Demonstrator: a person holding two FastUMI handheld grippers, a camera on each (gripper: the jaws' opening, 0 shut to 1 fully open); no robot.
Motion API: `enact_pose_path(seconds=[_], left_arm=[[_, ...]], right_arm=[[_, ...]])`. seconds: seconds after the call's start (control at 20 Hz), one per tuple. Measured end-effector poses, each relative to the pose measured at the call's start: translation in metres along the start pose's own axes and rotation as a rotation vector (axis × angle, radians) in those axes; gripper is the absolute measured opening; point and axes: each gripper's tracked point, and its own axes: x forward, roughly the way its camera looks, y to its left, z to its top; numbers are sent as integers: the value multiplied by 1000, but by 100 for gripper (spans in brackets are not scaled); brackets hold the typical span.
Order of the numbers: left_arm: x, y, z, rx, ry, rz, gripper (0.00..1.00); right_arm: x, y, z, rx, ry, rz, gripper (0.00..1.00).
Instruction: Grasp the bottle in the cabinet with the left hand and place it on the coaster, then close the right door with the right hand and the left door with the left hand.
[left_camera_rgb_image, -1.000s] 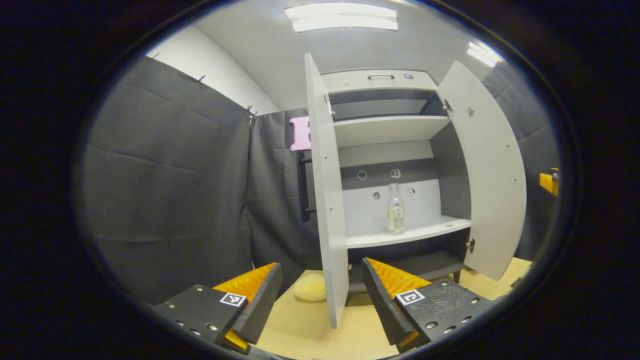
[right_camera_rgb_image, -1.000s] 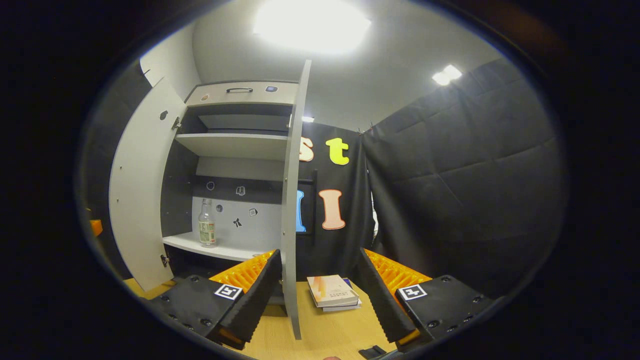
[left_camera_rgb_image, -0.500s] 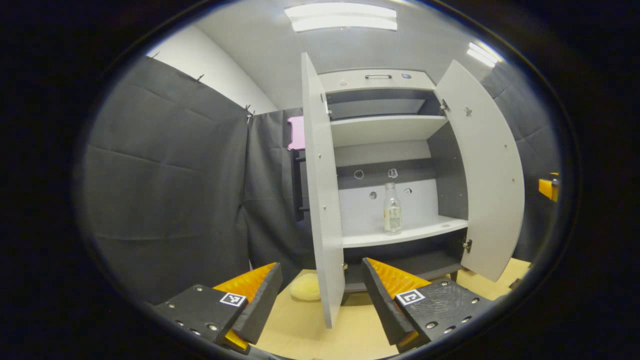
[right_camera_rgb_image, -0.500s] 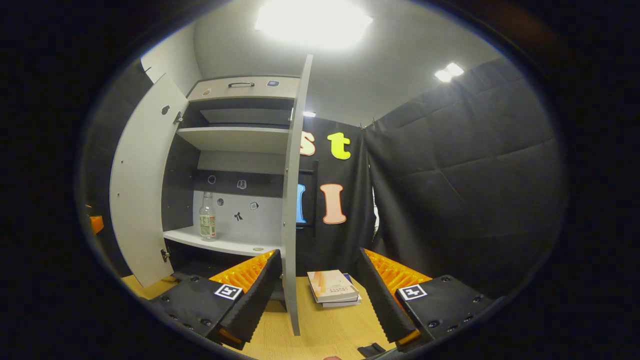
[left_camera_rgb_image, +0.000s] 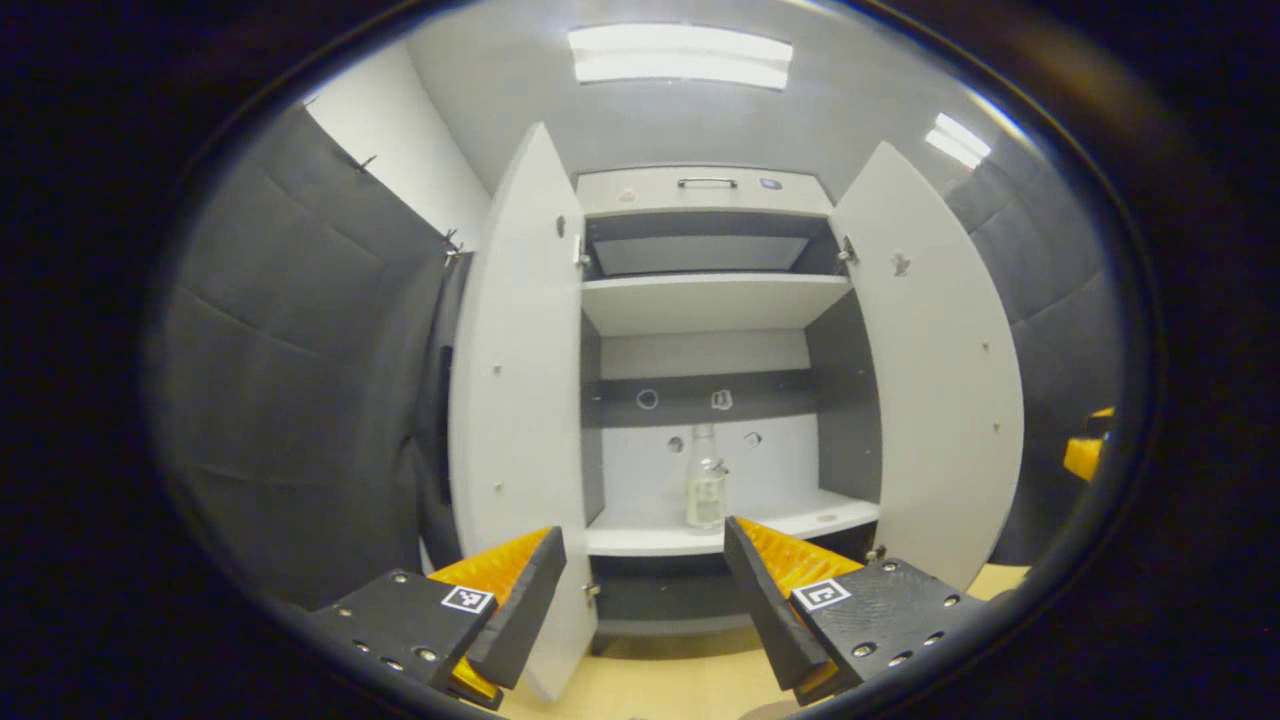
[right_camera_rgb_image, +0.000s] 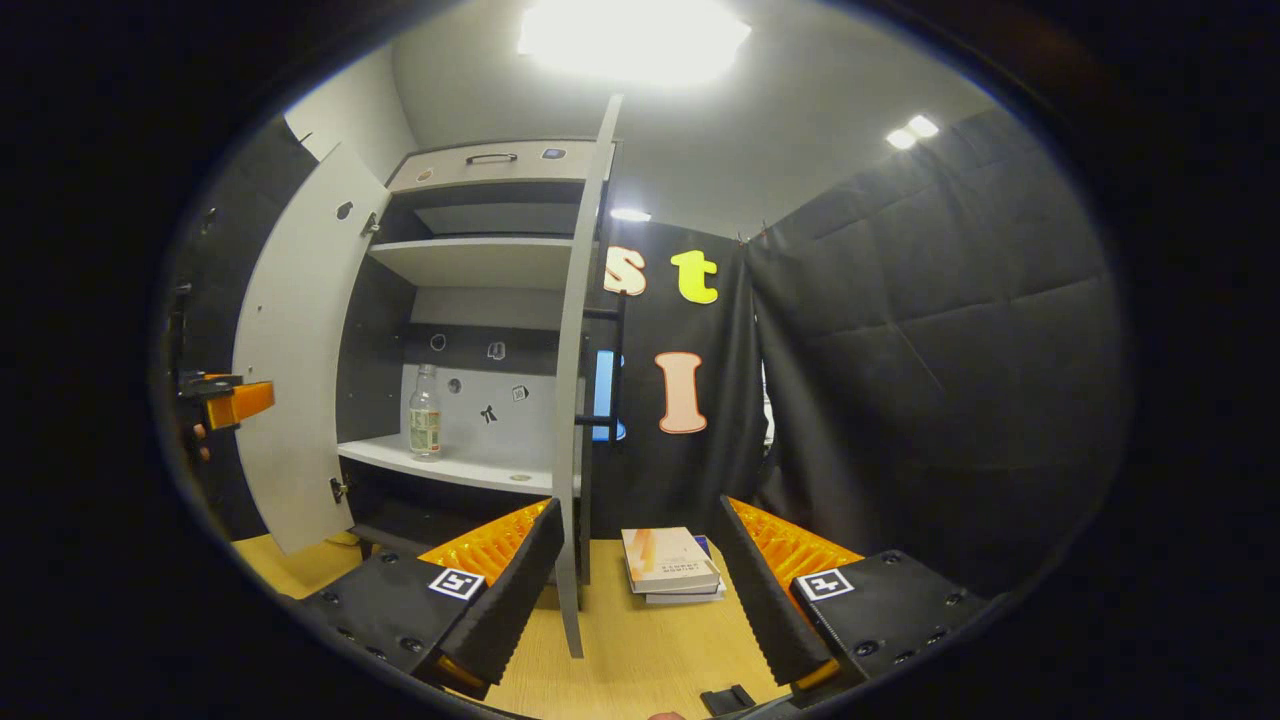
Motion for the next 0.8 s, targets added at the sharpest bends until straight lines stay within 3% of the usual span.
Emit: enact_pose_path(seconds=[0.2, 0.25, 0.55, 0.8], left_arm=[[92, -33, 1, 8, 4, -42, 91], [114, -37, -2, 4, 21, -59, 94], [241, -32, -25, -7, 76, -75, 94], [314, -27, -52, -38, 158, -102, 94]], right_arm=[[0, -27, -16, -17, 29, -23, 96], [1, -33, -18, -10, 33, -36, 97], [7, -66, -33, 27, 67, -207, 98], [17, -74, -42, 29, 95, -314, 98]])
